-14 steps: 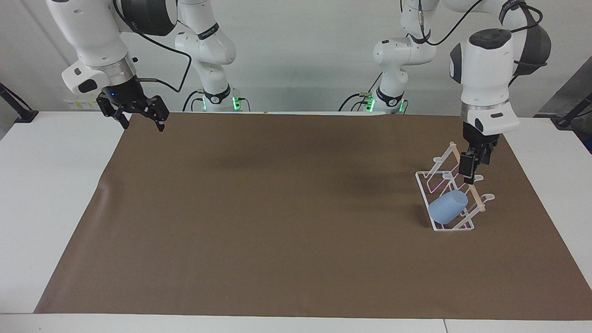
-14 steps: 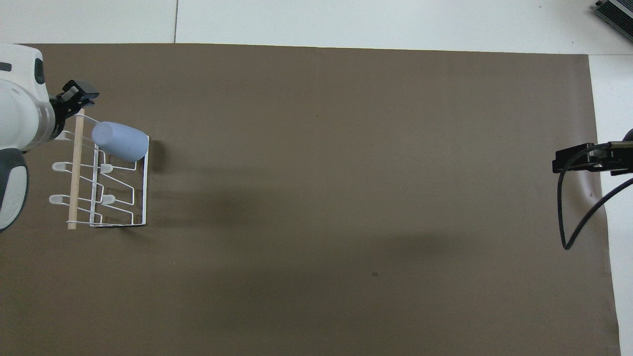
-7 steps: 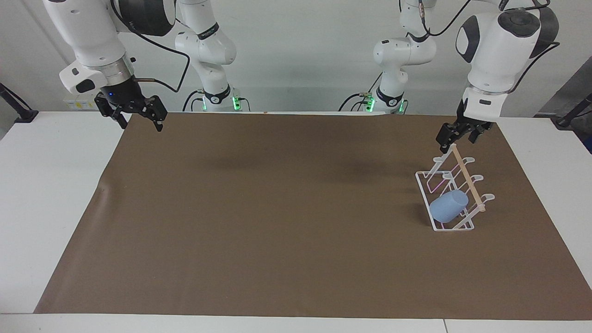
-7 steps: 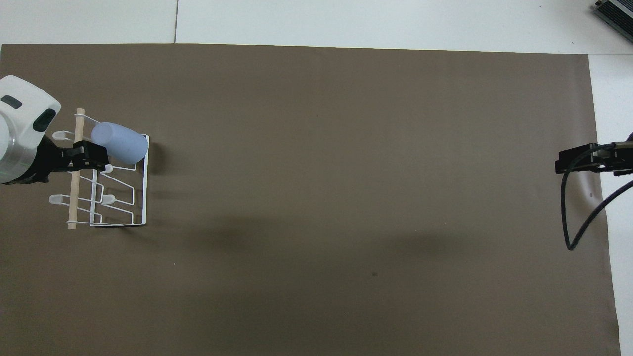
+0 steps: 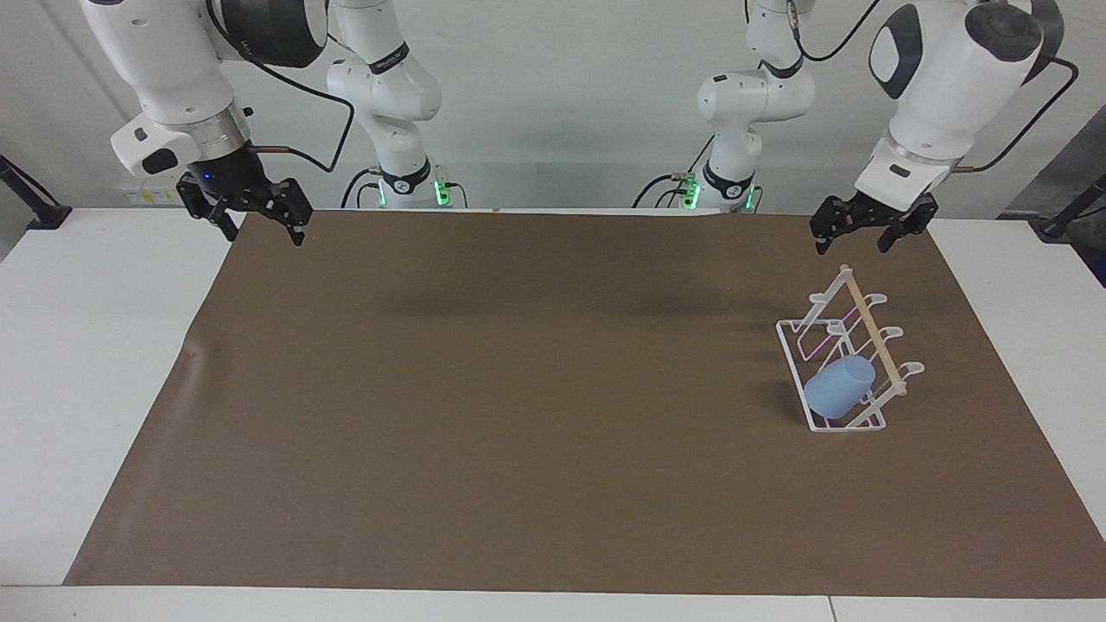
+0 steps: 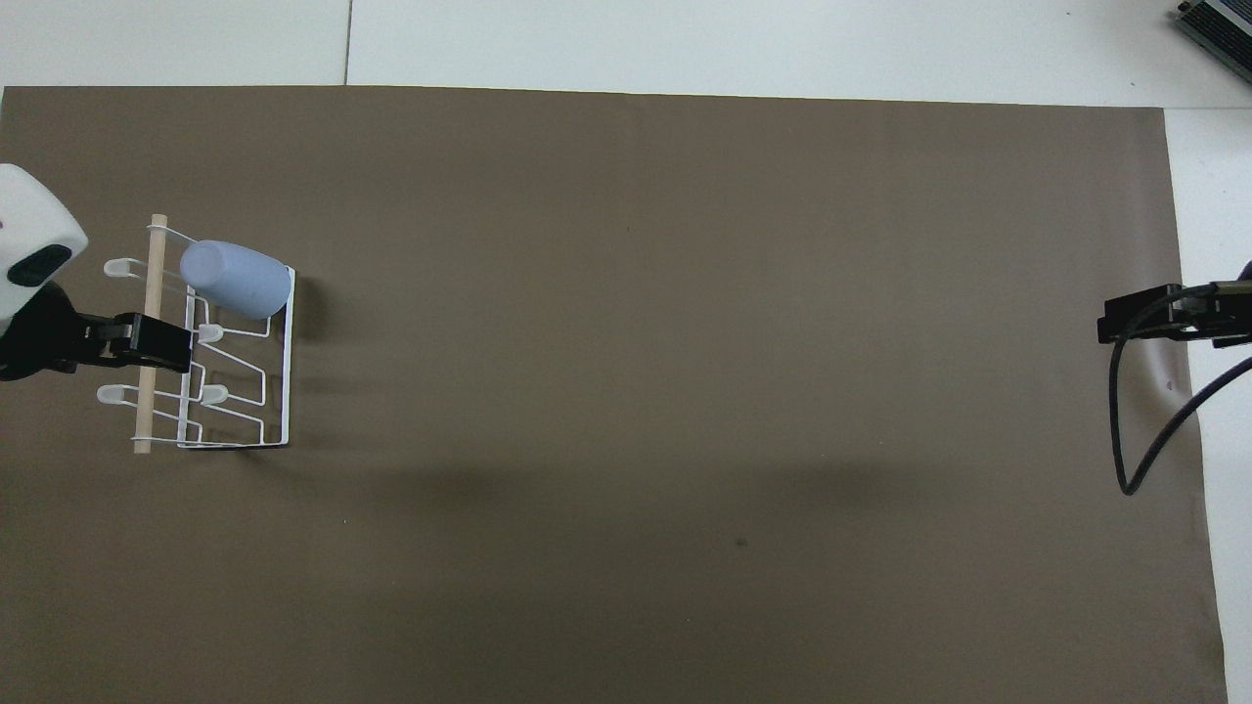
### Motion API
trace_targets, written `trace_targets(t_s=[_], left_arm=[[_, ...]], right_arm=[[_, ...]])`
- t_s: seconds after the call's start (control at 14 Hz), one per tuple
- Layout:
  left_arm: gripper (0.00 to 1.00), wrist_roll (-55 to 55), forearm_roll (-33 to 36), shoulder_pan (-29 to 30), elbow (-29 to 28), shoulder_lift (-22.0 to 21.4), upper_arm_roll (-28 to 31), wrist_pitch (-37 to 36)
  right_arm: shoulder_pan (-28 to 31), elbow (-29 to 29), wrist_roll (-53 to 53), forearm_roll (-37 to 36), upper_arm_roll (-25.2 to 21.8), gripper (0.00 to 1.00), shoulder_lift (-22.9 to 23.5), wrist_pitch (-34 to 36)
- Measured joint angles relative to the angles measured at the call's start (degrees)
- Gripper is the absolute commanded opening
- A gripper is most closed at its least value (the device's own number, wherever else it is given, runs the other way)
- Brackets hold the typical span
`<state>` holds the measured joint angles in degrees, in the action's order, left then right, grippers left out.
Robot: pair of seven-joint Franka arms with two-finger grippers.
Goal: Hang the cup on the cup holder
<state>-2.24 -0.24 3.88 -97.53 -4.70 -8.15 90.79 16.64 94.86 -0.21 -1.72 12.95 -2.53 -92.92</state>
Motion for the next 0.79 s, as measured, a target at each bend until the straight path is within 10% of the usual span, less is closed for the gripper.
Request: trace_targets(t_s=[0.79], left_arm=[[1.0, 0.8, -1.7, 3.0, 5.6, 3.0, -0.7, -2.7]], right_arm=[[0.0, 0.1, 0.0, 0.0, 0.0, 1.0, 0.0, 0.0]])
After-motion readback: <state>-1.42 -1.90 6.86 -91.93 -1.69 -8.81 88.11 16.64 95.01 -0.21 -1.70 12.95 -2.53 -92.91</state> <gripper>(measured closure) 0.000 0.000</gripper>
